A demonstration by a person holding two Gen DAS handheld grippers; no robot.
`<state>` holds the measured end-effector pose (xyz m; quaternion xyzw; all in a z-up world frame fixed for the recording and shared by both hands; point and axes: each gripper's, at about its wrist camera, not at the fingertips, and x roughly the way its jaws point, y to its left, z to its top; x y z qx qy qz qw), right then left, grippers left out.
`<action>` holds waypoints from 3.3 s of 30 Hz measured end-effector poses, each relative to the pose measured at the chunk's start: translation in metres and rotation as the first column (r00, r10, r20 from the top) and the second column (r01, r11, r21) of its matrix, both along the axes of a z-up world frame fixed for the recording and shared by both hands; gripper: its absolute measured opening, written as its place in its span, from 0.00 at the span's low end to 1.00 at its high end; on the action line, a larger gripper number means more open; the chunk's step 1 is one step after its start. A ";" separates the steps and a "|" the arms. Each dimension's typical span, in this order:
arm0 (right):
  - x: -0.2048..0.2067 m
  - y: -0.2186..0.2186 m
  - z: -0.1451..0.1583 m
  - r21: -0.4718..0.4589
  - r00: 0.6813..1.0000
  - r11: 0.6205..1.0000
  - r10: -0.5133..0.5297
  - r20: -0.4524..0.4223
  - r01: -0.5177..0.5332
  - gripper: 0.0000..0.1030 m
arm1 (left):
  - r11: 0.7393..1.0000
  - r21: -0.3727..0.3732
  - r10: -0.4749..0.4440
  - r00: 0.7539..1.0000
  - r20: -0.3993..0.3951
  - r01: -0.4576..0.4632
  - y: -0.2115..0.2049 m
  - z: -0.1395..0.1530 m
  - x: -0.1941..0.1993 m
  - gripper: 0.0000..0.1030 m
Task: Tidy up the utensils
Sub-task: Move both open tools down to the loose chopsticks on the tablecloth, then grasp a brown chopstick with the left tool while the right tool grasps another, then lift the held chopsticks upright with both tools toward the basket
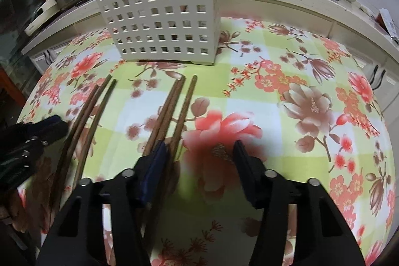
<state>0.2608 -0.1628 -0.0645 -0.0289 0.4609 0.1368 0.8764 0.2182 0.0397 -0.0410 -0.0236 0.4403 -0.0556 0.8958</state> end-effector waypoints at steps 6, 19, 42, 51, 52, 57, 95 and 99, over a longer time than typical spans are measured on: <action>-0.003 -0.001 0.000 -0.017 1.000 0.999 0.030 -0.008 -0.031 0.36 | 0.997 0.069 -0.023 0.999 -0.022 0.025 -0.007 -0.006 -0.001 0.19; -0.006 -0.018 0.001 -0.032 1.000 0.999 -0.002 -0.028 0.001 0.35 | 0.993 0.110 -0.034 0.999 -0.036 0.038 0.007 -0.009 -0.001 0.11; -0.010 -0.016 0.003 -0.026 0.995 0.995 0.095 -0.026 -0.095 0.08 | 0.997 0.064 -0.037 0.998 -0.042 0.040 0.012 -0.009 0.001 0.07; -0.005 -0.021 0.003 -0.051 0.999 0.998 0.029 -0.036 -0.031 0.09 | 0.997 0.066 -0.030 0.998 -0.048 0.033 0.010 -0.010 0.003 0.07; -0.004 -0.021 0.003 -0.052 0.999 0.998 0.028 -0.036 -0.030 0.09 | 0.997 0.068 -0.027 0.998 -0.049 0.031 0.010 -0.010 0.003 0.07; -0.001 -0.020 0.002 -0.052 0.999 0.998 0.025 -0.033 -0.027 0.22 | 0.996 0.087 -0.028 0.998 -0.048 0.032 0.007 -0.010 0.005 0.08; -0.058 -0.046 0.103 0.078 0.983 0.996 0.017 0.182 -0.032 0.07 | 1.000 -0.024 -0.014 0.978 0.208 0.019 0.016 0.093 -0.046 0.06; -0.065 -0.050 0.113 0.088 0.979 0.996 0.014 0.203 -0.033 0.07 | 0.999 -0.035 -0.015 0.974 0.224 0.023 0.017 0.101 -0.051 0.06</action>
